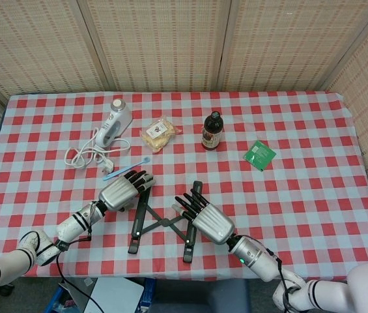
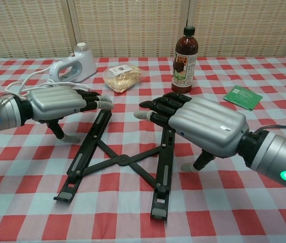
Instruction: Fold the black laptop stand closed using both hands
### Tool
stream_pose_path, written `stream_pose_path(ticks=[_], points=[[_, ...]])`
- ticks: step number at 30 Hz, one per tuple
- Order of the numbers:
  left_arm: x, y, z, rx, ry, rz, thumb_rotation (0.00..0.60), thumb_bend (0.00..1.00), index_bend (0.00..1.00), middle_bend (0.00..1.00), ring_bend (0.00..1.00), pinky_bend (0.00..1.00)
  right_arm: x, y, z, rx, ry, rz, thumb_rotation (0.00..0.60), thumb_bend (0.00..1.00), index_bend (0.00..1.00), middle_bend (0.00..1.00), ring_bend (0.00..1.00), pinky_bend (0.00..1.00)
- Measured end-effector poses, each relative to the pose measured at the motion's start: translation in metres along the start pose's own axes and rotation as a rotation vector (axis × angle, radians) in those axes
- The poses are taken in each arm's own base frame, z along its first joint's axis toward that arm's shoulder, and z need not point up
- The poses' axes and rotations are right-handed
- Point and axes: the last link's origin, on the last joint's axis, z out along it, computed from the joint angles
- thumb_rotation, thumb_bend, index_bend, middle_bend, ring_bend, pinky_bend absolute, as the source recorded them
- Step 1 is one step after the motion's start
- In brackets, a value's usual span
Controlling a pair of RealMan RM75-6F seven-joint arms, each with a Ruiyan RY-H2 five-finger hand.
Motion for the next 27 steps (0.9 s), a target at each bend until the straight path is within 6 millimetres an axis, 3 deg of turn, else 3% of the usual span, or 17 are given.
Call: stream_pose_path(ticks=[27], points=[[-0.006,0.010,0.002,0.011,-0.016,-0.097,0.600,0.25,0.00,0.00,0.00,0.14,-0.017,-0.002,0.020,-0.001,0.014,-0.032,0.600,0.00,0.00,0.00,0.00,0.00]])
